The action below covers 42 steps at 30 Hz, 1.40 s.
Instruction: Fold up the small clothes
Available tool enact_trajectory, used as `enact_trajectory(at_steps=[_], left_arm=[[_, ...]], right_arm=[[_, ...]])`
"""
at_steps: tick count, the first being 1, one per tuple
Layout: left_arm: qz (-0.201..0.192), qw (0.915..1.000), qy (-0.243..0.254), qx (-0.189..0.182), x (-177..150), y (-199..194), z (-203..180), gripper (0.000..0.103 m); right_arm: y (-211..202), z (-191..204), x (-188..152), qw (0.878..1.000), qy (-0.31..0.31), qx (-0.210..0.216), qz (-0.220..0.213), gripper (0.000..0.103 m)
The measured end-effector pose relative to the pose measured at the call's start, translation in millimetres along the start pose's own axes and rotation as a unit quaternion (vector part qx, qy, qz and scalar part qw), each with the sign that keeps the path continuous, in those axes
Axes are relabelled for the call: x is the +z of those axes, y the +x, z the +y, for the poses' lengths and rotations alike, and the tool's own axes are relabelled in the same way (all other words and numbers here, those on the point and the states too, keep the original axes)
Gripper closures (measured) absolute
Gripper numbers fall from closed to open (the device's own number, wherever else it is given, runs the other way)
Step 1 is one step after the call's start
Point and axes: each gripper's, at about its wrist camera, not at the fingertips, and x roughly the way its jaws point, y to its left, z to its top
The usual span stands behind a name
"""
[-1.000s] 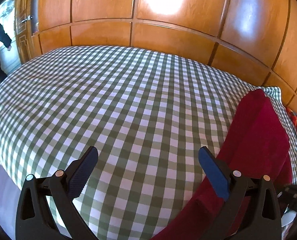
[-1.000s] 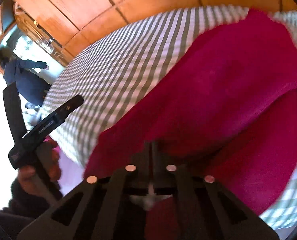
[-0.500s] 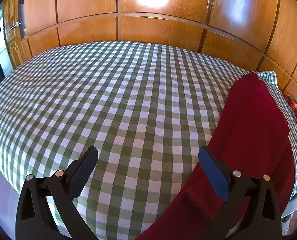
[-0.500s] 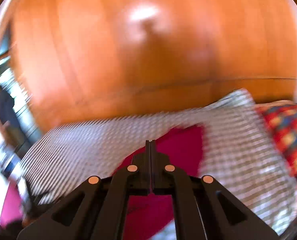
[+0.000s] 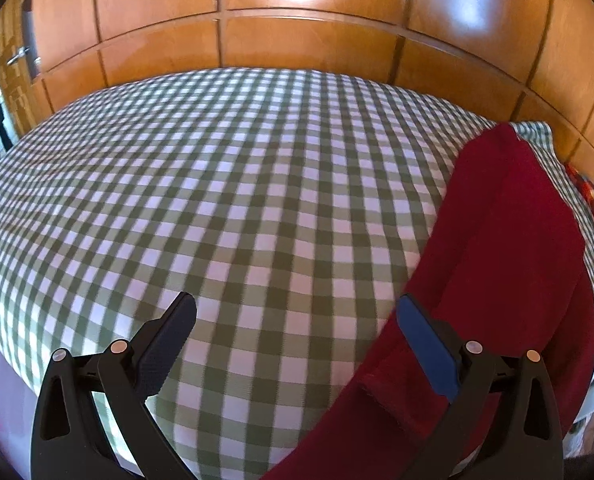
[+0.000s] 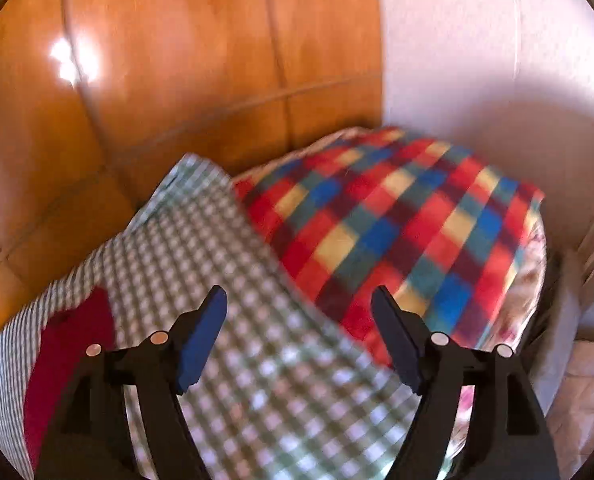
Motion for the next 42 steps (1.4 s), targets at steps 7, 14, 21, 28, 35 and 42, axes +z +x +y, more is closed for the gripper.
enact_trajectory(at_steps=[7, 14, 21, 28, 35, 42], left_arm=[[0.007, 0.9997, 0.018, -0.012, -4.3, 4.7, -11.7, 0.004], [0.008, 0.9997, -0.024, -0.002, -12.3, -0.7, 21.2, 0.004], [0.003, 0.9951, -0.099, 0.004, -24.1, -9.7, 73.3, 0.004], [-0.003, 0.9952, -0.098, 0.0, -28.5, -11.6, 80.5, 0.004], [-0.008, 0.998, -0.058, -0.023, -23.9, -11.3, 58.0, 0.004], [0.003, 0.9976, 0.015, -0.067, -21.9, -4.3, 11.1, 0.004]], right_arm=[[-47.3, 129.2, -105.3, 0.96, -0.192, 0.199, 0.053, 0.028], [-127.7, 280.0, -227.4, 0.832, -0.435, 0.341, 0.048, 0.035], [-125.8, 365.2, -309.0, 0.773, -0.5, 0.376, 0.107, 0.034], [-113.3, 367.0, -315.6, 0.786, -0.502, 0.343, 0.114, 0.1], [-123.8, 274.7, -151.6, 0.897, -0.337, 0.286, 0.011, 0.1], [-58.8, 121.7, 0.5, 0.982, -0.179, 0.021, -0.056, 0.1]])
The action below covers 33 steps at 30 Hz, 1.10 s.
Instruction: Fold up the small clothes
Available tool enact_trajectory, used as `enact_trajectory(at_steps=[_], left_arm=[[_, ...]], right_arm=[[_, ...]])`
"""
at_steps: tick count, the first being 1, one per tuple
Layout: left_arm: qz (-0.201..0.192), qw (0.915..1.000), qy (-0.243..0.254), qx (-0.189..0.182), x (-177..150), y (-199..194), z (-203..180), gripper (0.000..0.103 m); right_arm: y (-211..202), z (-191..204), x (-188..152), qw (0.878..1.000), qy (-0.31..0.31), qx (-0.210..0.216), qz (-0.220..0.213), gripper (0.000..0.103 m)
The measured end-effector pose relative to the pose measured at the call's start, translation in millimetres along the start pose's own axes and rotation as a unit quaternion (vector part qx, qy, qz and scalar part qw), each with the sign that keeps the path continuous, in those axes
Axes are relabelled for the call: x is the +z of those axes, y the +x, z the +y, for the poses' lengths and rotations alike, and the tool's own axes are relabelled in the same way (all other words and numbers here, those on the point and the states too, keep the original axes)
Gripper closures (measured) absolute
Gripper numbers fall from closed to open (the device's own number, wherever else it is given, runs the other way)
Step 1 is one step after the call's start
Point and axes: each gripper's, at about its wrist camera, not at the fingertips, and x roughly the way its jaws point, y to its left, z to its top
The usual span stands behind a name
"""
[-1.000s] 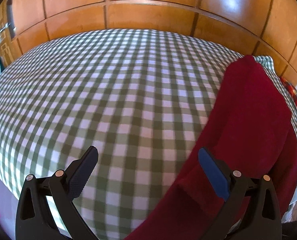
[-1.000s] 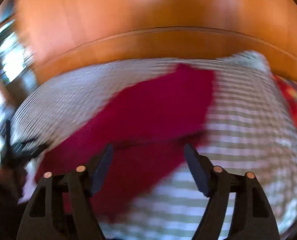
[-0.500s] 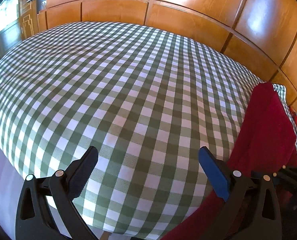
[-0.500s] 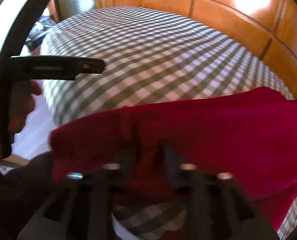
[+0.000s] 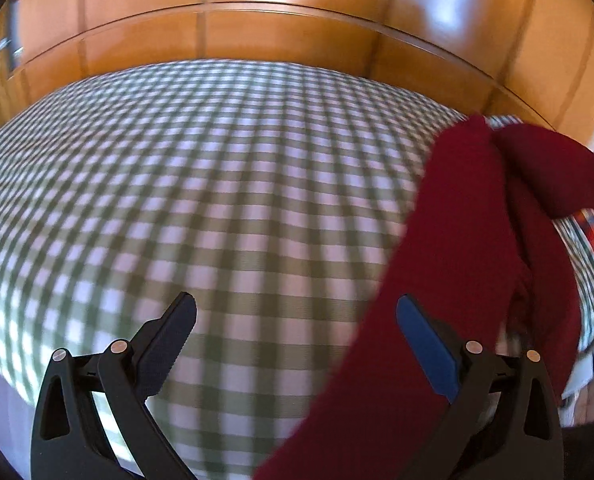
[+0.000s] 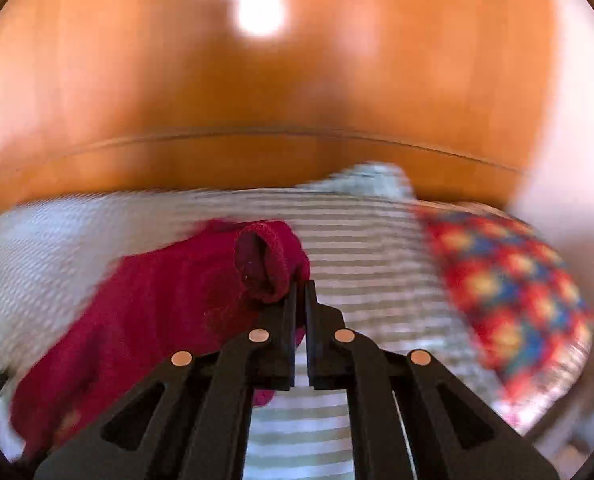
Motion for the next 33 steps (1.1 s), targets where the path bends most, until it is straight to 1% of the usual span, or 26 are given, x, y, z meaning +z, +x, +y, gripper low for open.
enact_trajectory(at_steps=[3, 4, 6, 7, 8, 9, 10, 11, 12, 13, 14, 15, 16, 17, 18, 19, 20, 22, 24, 25, 27, 28, 30, 31, 32, 33], left_arm=[[0.014, 0.9987, 0.047, -0.015, -2.5, 8.4, -24.0, 0.004], [0.023, 0.9976, 0.063, -0.019, -4.3, 13.0, -32.3, 0.004], [0.038, 0.9955, 0.081, -0.031, -8.1, 19.2, -43.3, 0.004], [0.046, 0.9938, 0.095, -0.036, -11.8, 22.9, -51.3, 0.005], [0.051, 0.9921, 0.11, -0.031, -15.1, 26.4, -57.9, 0.011], [0.052, 0.9902, 0.128, -0.019, -19.0, 29.6, -64.6, 0.014], [0.047, 0.9881, 0.146, -0.011, -21.8, 30.6, -71.2, 0.023], [0.044, 0.987, 0.154, -0.019, -21.7, 28.4, -74.6, 0.042], [0.044, 0.9862, 0.157, -0.029, -20.3, 26.5, -76.7, 0.052], [0.048, 0.9856, 0.158, -0.035, -16.4, 25.1, -77.4, 0.075], [0.054, 0.9859, 0.152, -0.044, -11.6, 24.9, -75.3, 0.094], [0.059, 0.9869, 0.139, -0.056, -5.2, 24.8, -70.5, 0.094], [0.056, 0.9889, 0.124, -0.06, 4.7, 23.2, -62.5, 0.094], [0.048, 0.9903, 0.119, -0.053, 12.5, 21.8, -57.1, 0.094], [0.035, 0.9929, 0.105, -0.042, 27.2, 18.8, -45.0, 0.094], [0.025, 0.9948, 0.092, -0.036, 38.5, 16.5, -34.7, 0.094], [0.011, 0.9967, 0.076, -0.027, 54.0, 13.1, -21.6, 0.094], [-0.018, 0.9986, 0.049, -0.001, 86.3, 7.6, 2.2, 0.094], [-0.041, 0.9985, 0.025, 0.026, 116.6, 5.7, 22.7, 0.094], [-0.054, 0.997, 0.012, 0.054, 138.1, 6.6, 35.1, 0.094], [-0.062, 0.9941, -0.006, 0.089, 164.7, 13.9, 48.9, 0.094], [-0.064, 0.9924, -0.019, 0.103, 180.6, 20.2, 57.0, 0.094], [-0.056, 0.9913, -0.044, 0.111, 202.0, 31.5, 66.9, 0.087], [-0.053, 0.9908, -0.062, 0.108, 208.6, 35.9, 71.4, 0.077], [-0.058, 0.9894, -0.077, 0.108, 209.8, 35.6, 72.6, 0.062], [-0.068, 0.9879, -0.089, 0.107, 207.9, 31.6, 74.5, 0.052]], right_arm=[[25.1, -60.5, 9.1, 0.995, 0.041, -0.087, 0.014, 0.1], [39.6, -78.6, 10.6, 0.991, 0.051, -0.124, 0.022, 0.1], [58.7, -113.9, 7.3, 0.981, 0.079, -0.17, 0.044, 0.1], [60.8, -120.3, 5.2, 0.977, 0.086, -0.186, 0.049, 0.1], [68.0, -129.8, 2.2, 0.973, 0.093, -0.202, 0.058, 0.1], [71.7, -132.9, -0.8, 0.971, 0.1, -0.207, 0.066, 0.1], [78.6, -137.0, -4.1, 0.968, 0.11, -0.209, 0.079, 0.1], [85.1, -140.6, -8.4, 0.967, 0.113, -0.212, 0.087, 0.1], [88.3, -140.7, -12.5, 0.966, 0.112, -0.213, 0.091, 0.1], [93.6, -140.4, -18.0, 0.967, 0.111, -0.208, 0.096, 0.096], [92.9, -140.8, -21.7, 0.968, 0.111, -0.205, 0.098, 0.089], [93.6, -140.1, -24.7, 0.969, 0.11, -0.198, 0.099, 0.074], [94.0, -137.6, -28.4, 0.97, 0.106, -0.195, 0.097, 0.048], [92.4, -134.2, -29.6, 0.971, 0.102, -0.196, 0.089, 0.029], [87.5, -128.2, -32.0, 0.973, 0.094, -0.197, 0.077, 0.027], [84.5, -122.8, -32.9, 0.974, 0.087, -0.195, 0.075, 0.025], [80.6, -115.4, -35.6, 0.976, 0.078, -0.189, 0.075, 0.019], [68.7, -98.7, -41.4, 0.981, 0.066, -0.171, 0.068, 0.017], [56.4, -81.2, -48.3, 0.986, 0.056, -0.144, 0.062, 0.016], [49.1, -69.3, -53.9, 0.989, 0.051, -0.119, 0.064, 0.016], [41.0, -51.3, -66.0, 0.993, 0.051, -0.065, 0.079, 0.016], [38.1, -37.7, -74.6, 0.994, 0.055, -0.017, 0.097, 0.017], [35.6, -17.1, -88.6, 0.987, 0.07, 0.06, 0.128, 0.017], [34.9, -2.6, -98.8, 0.978, 0.085, 0.112, 0.152, 0.017], [34.6, 10.7, -107.2, 0.968, 0.096, 0.157, 0.172, 0.017], [34.1, 20.8, -112.7, 0.96, 0.101, 0.188, 0.184, 0.018]])
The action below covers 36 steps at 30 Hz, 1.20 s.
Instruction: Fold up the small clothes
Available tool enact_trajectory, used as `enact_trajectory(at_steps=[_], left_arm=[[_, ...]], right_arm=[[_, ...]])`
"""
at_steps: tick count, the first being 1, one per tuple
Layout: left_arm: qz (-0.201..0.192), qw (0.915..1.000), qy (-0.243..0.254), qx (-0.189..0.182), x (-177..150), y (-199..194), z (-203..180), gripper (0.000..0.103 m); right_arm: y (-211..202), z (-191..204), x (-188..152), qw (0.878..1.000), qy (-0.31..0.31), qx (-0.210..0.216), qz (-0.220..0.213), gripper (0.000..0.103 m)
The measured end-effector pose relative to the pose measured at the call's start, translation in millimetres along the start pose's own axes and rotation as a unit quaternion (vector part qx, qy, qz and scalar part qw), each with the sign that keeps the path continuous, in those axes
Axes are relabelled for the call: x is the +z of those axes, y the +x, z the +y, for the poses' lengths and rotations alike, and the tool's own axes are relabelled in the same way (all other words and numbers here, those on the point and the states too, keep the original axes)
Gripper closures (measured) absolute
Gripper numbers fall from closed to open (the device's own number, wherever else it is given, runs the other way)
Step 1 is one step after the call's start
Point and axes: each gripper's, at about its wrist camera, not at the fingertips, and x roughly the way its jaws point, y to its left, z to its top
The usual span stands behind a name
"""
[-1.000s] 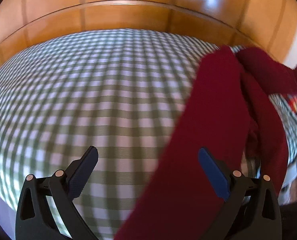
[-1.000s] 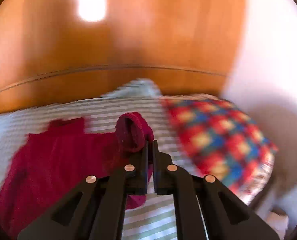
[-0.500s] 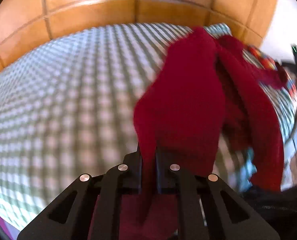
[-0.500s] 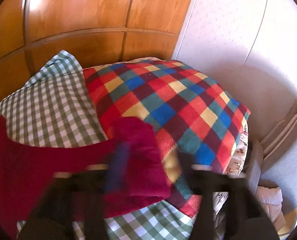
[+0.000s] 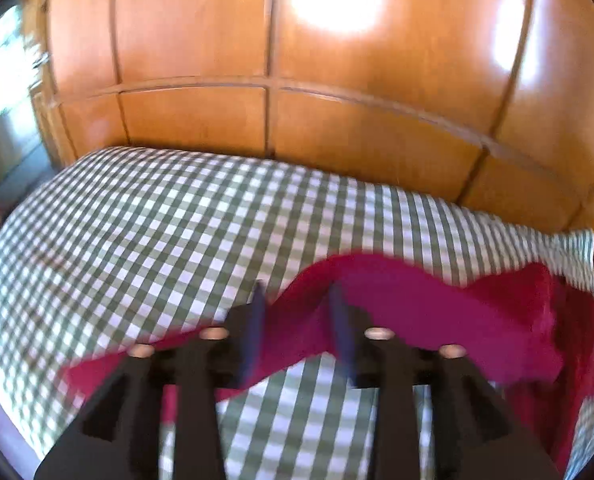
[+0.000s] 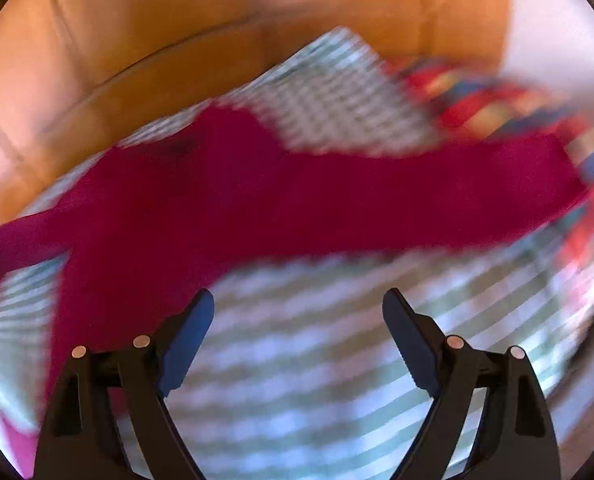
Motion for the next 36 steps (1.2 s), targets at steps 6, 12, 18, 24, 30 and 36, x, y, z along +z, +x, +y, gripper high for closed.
enact_trajectory(at_steps=[6, 12, 18, 24, 30, 36], left_arm=[[0.032, 0.9823, 0.005, -0.185, -59.1, -22.0, -21.2, 0.032], [0.148, 0.9224, 0.033, -0.355, -150.2, -22.9, -85.5, 0.032], [0.221, 0.8977, 0.054, -0.377, -194.1, -3.6, -147.2, 0.064], [0.182, 0.9039, 0.07, -0.381, -180.2, -29.6, -133.8, 0.094], [0.14, 0.9197, 0.069, -0.36, -171.1, -77.2, -47.9, 0.095], [0.189, 0.928, 0.086, -0.309, -217.5, -91.9, -0.5, 0.095]], right_arm=[[41.5, 52.9, -33.7, 0.987, 0.025, 0.145, 0.072, 0.022], [62.9, 71.0, -30.2, 0.978, 0.056, 0.181, 0.082, 0.05], [39.2, 66.6, -22.0, 0.987, 0.027, 0.147, 0.049, 0.095], [-2.4, 41.7, -6.2, 0.995, 0.021, 0.093, -0.017, 0.096], [-26.5, 12.8, -6.9, 0.999, -0.013, -0.013, -0.044, 0.096], [2.5, 32.1, -44.2, 0.996, -0.083, -0.039, 0.017, 0.096]])
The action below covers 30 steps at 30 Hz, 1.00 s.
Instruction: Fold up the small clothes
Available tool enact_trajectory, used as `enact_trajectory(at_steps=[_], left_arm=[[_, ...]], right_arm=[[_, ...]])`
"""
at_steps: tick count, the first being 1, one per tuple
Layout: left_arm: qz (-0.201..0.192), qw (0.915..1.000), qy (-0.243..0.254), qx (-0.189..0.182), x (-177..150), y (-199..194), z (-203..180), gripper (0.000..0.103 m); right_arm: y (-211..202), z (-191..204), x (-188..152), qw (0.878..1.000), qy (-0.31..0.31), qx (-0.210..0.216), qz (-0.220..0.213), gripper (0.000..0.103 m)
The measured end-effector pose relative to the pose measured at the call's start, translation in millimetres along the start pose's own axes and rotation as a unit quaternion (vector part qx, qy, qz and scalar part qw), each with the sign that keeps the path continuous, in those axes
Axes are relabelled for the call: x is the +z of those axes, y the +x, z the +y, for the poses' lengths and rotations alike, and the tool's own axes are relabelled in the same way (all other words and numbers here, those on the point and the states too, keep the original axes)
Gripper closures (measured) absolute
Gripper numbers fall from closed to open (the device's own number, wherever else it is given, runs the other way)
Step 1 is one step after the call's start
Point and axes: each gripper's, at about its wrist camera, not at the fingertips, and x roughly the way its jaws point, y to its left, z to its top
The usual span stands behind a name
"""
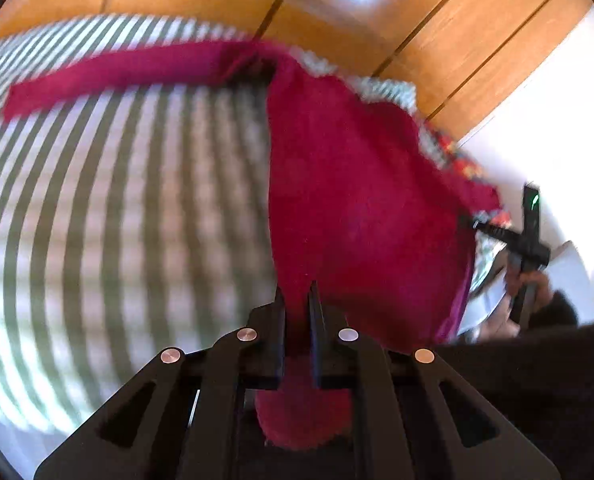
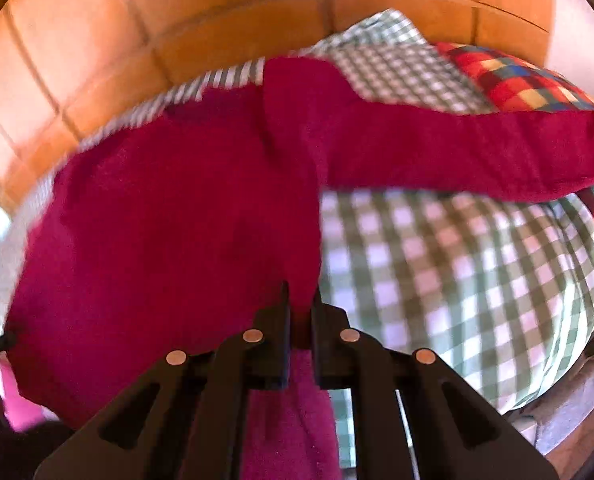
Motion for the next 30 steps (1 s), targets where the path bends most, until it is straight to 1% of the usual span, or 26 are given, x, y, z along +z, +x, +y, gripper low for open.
enact_trajectory(at_steps=[1, 3, 4, 5, 6, 7, 8, 9, 11, 12, 13, 14, 15, 17, 19, 20, 21, 22, 24, 25, 27, 28, 29, 30], left_arm=[[0.011, 0.9999, -0.012, 0.0, -8.2, 1.1, 3.5, 0.094], [0.009, 0.9993, -0.032, 0.018, -11.7, 1.8, 13.7, 0.093], [-0.002, 0.9987, -0.048, 0.02, -8.1, -1.9, 21.0, 0.088], [-0.017, 0.9977, -0.061, 0.023, -3.8, -7.2, 27.7, 0.079], [-0.033, 0.9958, -0.079, 0.032, 3.6, -13.1, 35.7, 0.072], [-0.056, 0.9916, -0.105, 0.051, 17.2, -17.3, 48.2, 0.057], [-0.077, 0.9854, -0.133, 0.073, 27.3, -22.6, 63.4, 0.047], [-0.089, 0.9806, -0.151, 0.087, 29.8, -27.3, 75.5, 0.047], [-0.12, 0.9655, -0.202, 0.112, 48.7, -37.6, 108.1, 0.045], [-0.132, 0.96, -0.215, 0.122, 54.7, -42.6, 117.3, 0.042], [-0.147, 0.952, -0.228, 0.142, 63.1, -47.0, 129.5, 0.03], [-0.158, 0.944, -0.24, 0.162, 69.8, -50.3, 139.6, 0.025], [-0.175, 0.93, -0.262, 0.189, 77.1, -57.8, 156.5, 0.025], [-0.198, 0.9074, -0.304, 0.212, 86.8, -71.2, 189.9, 0.025], [-0.206, 0.892, -0.328, 0.234, 97.8, -75.6, 214.8, 0.025], [-0.204, 0.8884, -0.334, 0.24, 103.8, -75.0, 225.4, 0.025], [-0.2, 0.8876, -0.339, 0.24, 109.0, -72.3, 234.1, 0.025], [-0.196, 0.8885, -0.341, 0.237, 111.4, -75.1, 244.3, 0.025], [-0.189, 0.8933, -0.336, 0.231, 127.5, -63.5, 247.0, 0.025], [-0.183, 0.898, -0.326, 0.232, 136.4, -54.7, 245.7, 0.025], [-0.169, 0.9083, -0.3, 0.238, 152.3, -32.9, 240.0, 0.044], [-0.151, 0.9192, -0.274, 0.239, 159.7, -23.2, 238.7, 0.063], [-0.137, 0.923, -0.256, 0.252, 163.7, -16.1, 234.8, 0.078], [-0.13, 0.9229, -0.235, 0.276, 168.7, -10.9, 229.2, 0.089]], right_arm=[[4.3, 3.8, -4.4, 1.0, -0.004, -0.006, 0.004, 0.091], [4.1, 6.8, -4.5, 1.0, -0.003, -0.006, 0.001, 0.073], [0.0, 10.2, -2.2, 1.0, -0.003, -0.008, -0.01, 0.059], [-2.3, 12.0, 1.4, 1.0, -0.006, -0.011, -0.019, 0.052], [-7.6, 14.4, 4.7, 0.999, -0.011, -0.016, -0.03, 0.05], [-15.3, 19.7, 8.5, 0.999, -0.016, -0.021, -0.047, 0.046], [-19.3, 23.8, 9.7, 0.998, -0.018, -0.021, -0.055, 0.039], [-22.8, 27.9, 12.0, 0.998, -0.019, -0.017, -0.064, 0.037], [-24.0, 43.2, 17.8, 0.997, -0.029, 0.0, -0.071, 0.035], [-20.5, 47.7, 20.7, 0.997, -0.033, 0.006, -0.071, 0.035], [-17.1, 59.5, 21.5, 0.997, -0.043, 0.016, -0.07, 0.034], [-12.9, 69.0, 21.7, 0.996, -0.052, 0.023, -0.066, 0.034], [-8.3, 84.3, 20.2, 0.996, -0.065, 0.03, -0.061, 0.034], [1.6, 102.3, 20.2, 0.994, -0.082, 0.038, -0.053, 0.033], [16.0, 120.4, 20.5, 0.993, -0.101, 0.049, -0.041, 0.032], [21.8, 128.5, 20.5, 0.992, -0.109, 0.052, -0.036, 0.032], [26.6, 134.1, 20.6, 0.991, -0.115, 0.053, -0.032, 0.032], [34.1, 138.9, 20.0, 0.991, -0.121, 0.056, -0.028, 0.032], [41.4, 149.0, 20.4, 0.99, -0.126, 0.06, -0.021, 0.032], [45.6, 152.6, 21.3, 0.99, -0.127, 0.062, -0.018, 0.032], [54.9, 154.9, 23.9, 0.99, -0.124, 0.065, -0.011, 0.031], [60.1, 157.9, 25.8, 0.99, -0.123, 0.065, -0.007, 0.031], [64.8, 159.4, 25.9, 0.99, -0.124, 0.065, -0.003, 0.031], [67.7, 161.7, 25.6, 0.99, -0.125, 0.064, -0.001, 0.031]])
